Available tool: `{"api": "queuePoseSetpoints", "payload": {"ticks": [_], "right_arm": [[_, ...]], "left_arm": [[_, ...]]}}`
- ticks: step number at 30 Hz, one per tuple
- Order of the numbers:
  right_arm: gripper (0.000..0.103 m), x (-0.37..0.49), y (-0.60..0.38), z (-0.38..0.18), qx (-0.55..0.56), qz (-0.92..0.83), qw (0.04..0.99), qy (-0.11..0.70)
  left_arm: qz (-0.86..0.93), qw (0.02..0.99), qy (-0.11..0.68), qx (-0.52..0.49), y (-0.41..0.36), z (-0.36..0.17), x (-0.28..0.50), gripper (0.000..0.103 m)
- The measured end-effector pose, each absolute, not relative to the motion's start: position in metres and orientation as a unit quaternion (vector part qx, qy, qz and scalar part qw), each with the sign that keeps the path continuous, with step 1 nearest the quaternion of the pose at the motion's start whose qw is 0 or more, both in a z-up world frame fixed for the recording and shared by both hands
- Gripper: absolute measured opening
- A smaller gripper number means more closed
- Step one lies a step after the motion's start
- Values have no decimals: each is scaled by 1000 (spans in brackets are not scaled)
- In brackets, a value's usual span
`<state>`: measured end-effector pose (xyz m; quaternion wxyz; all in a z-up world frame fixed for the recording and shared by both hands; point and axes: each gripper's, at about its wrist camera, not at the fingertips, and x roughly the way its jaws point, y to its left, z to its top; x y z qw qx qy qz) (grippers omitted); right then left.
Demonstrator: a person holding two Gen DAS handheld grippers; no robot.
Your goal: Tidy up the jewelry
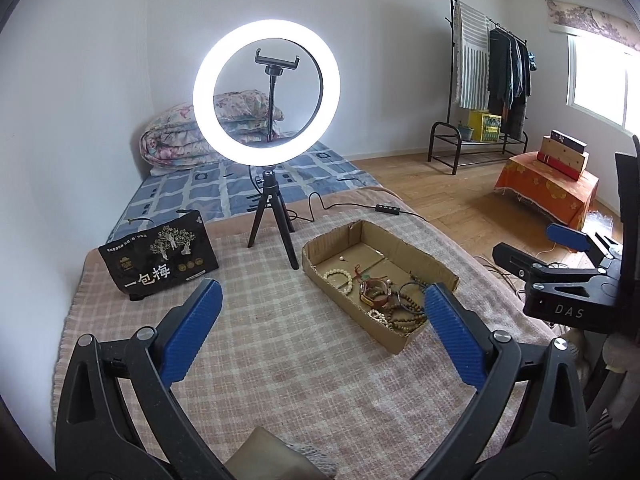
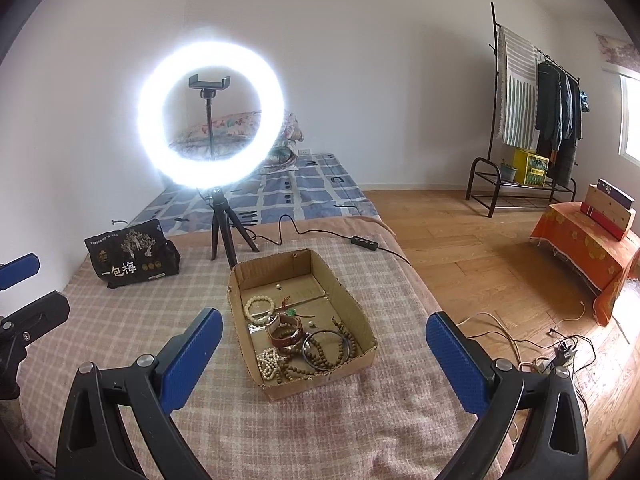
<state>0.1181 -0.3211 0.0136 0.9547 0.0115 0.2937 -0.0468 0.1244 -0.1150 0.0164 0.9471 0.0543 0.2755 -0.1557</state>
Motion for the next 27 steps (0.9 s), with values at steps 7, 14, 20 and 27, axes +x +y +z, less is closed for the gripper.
{"api": "queuePoseSetpoints", "payload": {"ticks": [7,14,20,27], "right_arm": [[103,119,-319,12,16,-45,955,293],[103,121,-312,10,5,-40,954,297],[103,123,-307,8,3,-36,953,300],[103,124,-305,8,2,-33,953,300]], "left_arm": [[-160,945,284,22,-106,20,126,103],[-162,944,288,26,-104,20,126,103],[-161,944,288,26,-104,19,126,103],[-160,943,290,27,-102,19,126,103]]}}
